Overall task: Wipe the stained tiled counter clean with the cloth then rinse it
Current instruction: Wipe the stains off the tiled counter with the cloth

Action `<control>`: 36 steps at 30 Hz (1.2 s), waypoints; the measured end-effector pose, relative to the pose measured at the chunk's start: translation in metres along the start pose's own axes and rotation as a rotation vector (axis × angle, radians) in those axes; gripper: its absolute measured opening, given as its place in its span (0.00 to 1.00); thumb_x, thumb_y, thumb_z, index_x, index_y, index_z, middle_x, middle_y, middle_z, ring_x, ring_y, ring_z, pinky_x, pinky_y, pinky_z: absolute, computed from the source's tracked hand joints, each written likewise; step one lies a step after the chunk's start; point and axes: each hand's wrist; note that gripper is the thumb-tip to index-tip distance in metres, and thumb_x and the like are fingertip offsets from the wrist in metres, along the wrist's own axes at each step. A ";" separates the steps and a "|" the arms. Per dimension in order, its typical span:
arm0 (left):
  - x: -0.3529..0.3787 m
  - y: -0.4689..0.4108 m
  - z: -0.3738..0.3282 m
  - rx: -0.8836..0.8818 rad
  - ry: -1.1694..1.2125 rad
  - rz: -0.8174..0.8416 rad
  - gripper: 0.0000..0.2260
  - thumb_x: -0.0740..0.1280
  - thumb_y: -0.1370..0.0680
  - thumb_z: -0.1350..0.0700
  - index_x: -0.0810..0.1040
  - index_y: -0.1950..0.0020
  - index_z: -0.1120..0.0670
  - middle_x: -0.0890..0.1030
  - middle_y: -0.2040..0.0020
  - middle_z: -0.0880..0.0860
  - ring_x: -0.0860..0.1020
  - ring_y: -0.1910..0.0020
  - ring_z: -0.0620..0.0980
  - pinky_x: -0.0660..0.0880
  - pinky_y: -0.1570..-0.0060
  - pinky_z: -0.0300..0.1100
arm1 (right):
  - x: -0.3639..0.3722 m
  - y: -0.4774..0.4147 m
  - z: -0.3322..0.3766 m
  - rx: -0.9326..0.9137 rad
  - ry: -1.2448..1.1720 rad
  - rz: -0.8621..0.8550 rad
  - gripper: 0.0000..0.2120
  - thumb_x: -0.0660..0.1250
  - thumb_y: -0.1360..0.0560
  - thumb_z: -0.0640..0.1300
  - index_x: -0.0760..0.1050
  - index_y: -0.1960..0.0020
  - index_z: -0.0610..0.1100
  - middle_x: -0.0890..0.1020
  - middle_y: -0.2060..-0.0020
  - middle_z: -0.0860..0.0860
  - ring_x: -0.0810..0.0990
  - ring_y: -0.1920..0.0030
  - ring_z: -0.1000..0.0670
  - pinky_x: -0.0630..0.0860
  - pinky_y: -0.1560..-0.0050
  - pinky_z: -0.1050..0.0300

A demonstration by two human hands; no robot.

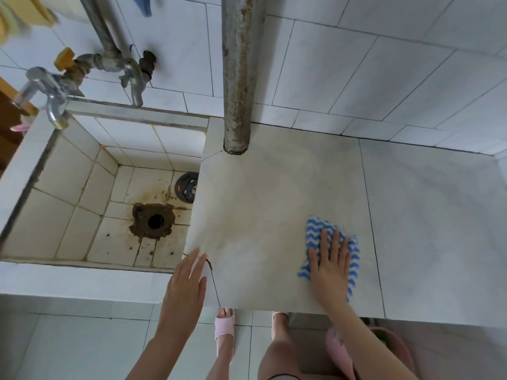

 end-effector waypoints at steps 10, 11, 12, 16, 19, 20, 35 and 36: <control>0.000 0.005 0.007 0.011 0.017 -0.032 0.20 0.63 0.24 0.63 0.69 0.32 0.58 0.69 0.31 0.56 0.68 0.34 0.54 0.70 0.43 0.48 | 0.033 0.074 0.124 -0.360 0.085 0.119 0.27 0.45 0.19 0.56 0.54 0.24 0.46 0.57 0.25 0.42 0.54 0.25 0.39 0.55 0.30 0.43; 0.000 0.006 0.007 0.016 0.012 -0.034 0.20 0.63 0.24 0.63 0.69 0.32 0.58 0.70 0.31 0.56 0.69 0.34 0.55 0.71 0.43 0.48 | 0.033 0.076 0.125 -0.381 0.085 0.127 0.27 0.46 0.19 0.57 0.54 0.24 0.47 0.57 0.25 0.43 0.54 0.25 0.40 0.54 0.29 0.44; 0.000 0.006 0.008 0.022 0.006 -0.035 0.20 0.64 0.25 0.64 0.70 0.32 0.58 0.70 0.32 0.57 0.69 0.35 0.55 0.71 0.44 0.48 | 0.032 0.076 0.123 -0.405 0.077 0.136 0.26 0.47 0.19 0.58 0.54 0.24 0.48 0.57 0.25 0.45 0.53 0.25 0.41 0.54 0.29 0.45; 0.001 0.007 0.005 0.059 0.014 -0.026 0.20 0.66 0.26 0.66 0.71 0.34 0.59 0.70 0.32 0.57 0.68 0.36 0.54 0.72 0.45 0.47 | 0.020 0.065 0.081 -0.480 0.039 0.138 0.26 0.49 0.20 0.59 0.54 0.24 0.52 0.55 0.24 0.49 0.50 0.24 0.46 0.48 0.26 0.49; 0.002 0.007 0.002 0.078 0.000 -0.015 0.20 0.65 0.26 0.65 0.71 0.33 0.59 0.70 0.32 0.58 0.70 0.36 0.56 0.73 0.45 0.49 | 0.009 0.046 0.035 -0.310 0.048 0.106 0.27 0.46 0.20 0.60 0.56 0.24 0.50 0.55 0.24 0.48 0.50 0.24 0.45 0.48 0.25 0.49; 0.003 0.007 0.001 0.079 -0.006 -0.012 0.20 0.65 0.26 0.65 0.71 0.33 0.59 0.70 0.32 0.58 0.70 0.36 0.57 0.73 0.45 0.50 | 0.004 0.040 0.018 -0.241 0.059 0.109 0.28 0.44 0.20 0.61 0.55 0.24 0.49 0.53 0.24 0.47 0.49 0.24 0.44 0.48 0.25 0.48; 0.000 0.007 0.007 0.076 0.033 0.000 0.20 0.62 0.24 0.63 0.69 0.32 0.56 0.69 0.31 0.55 0.68 0.34 0.53 0.73 0.45 0.48 | 0.015 0.100 0.030 0.018 0.017 0.078 0.29 0.46 0.20 0.55 0.51 0.23 0.43 0.50 0.24 0.41 0.47 0.24 0.40 0.44 0.26 0.44; -0.001 0.007 0.009 0.073 0.032 -0.003 0.19 0.62 0.24 0.63 0.69 0.32 0.56 0.69 0.31 0.55 0.67 0.34 0.52 0.72 0.45 0.47 | 0.018 0.105 0.049 -0.039 0.010 0.071 0.28 0.48 0.20 0.54 0.53 0.24 0.43 0.53 0.24 0.41 0.49 0.24 0.40 0.46 0.26 0.44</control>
Point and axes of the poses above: each hand's wrist, its own y-axis away from the middle knuckle, its own x-axis out of the palm, z = x × y
